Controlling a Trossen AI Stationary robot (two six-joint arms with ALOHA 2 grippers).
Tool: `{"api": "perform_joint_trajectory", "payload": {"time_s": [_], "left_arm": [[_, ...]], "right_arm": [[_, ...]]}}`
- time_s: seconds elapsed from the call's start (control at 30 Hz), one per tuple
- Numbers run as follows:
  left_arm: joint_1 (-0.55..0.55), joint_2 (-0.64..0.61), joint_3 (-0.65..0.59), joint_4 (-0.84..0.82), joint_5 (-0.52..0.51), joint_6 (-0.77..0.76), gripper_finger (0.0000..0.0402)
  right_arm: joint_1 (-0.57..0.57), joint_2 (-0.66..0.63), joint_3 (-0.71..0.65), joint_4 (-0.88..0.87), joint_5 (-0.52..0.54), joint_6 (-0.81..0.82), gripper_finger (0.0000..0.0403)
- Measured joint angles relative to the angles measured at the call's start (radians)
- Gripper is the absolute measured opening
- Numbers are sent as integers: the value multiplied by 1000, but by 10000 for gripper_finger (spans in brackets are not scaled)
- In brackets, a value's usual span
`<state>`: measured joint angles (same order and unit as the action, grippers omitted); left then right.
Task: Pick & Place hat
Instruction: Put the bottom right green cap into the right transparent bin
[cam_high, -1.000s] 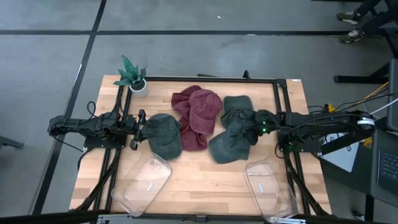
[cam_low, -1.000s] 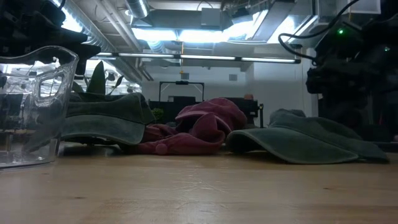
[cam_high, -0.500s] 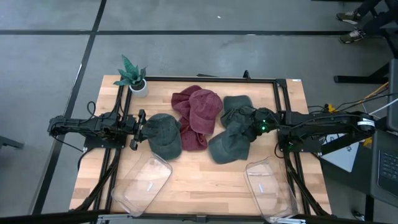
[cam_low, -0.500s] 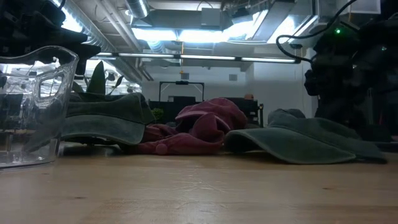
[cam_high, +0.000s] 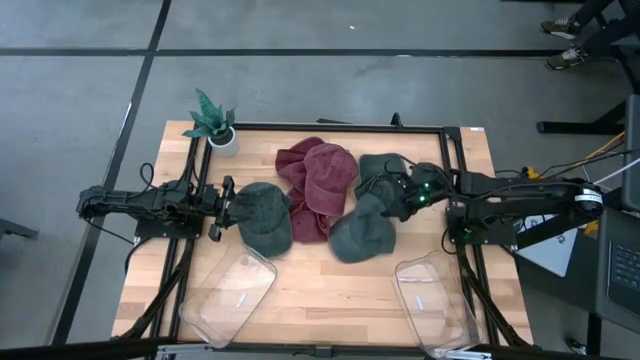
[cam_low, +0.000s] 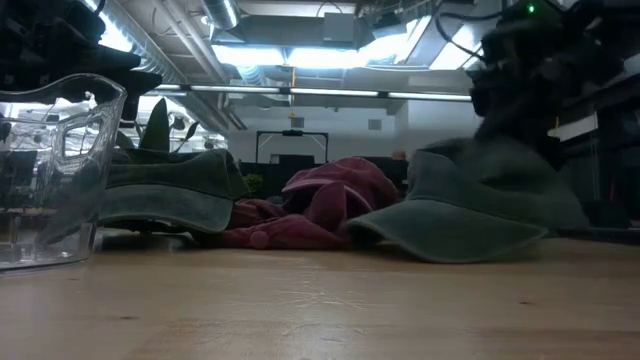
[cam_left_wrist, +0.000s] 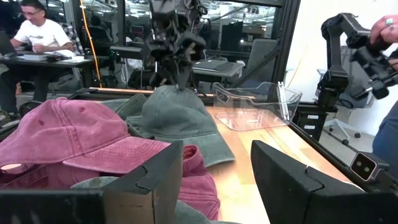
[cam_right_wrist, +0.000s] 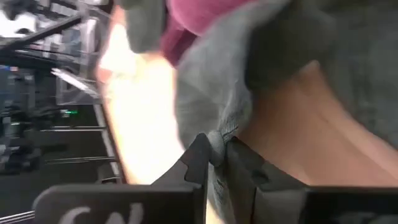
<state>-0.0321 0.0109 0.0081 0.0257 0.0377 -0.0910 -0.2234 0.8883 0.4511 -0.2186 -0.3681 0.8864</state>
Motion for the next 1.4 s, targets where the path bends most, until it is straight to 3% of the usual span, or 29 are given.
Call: {"api": "perform_joint_trajectory", "payload": {"time_s": [0.8,1.13,1.4], "left_arm": [[0,0,0,0,0,0,185],[0,0,0,0,0,0,185],[0,0,0,0,0,0,185]], "right_arm": [[1,0,351,-73,-157,72,34],[54,0,521,-179,-153,125,34],[179,0,584,-177,-84,208,33]]}}
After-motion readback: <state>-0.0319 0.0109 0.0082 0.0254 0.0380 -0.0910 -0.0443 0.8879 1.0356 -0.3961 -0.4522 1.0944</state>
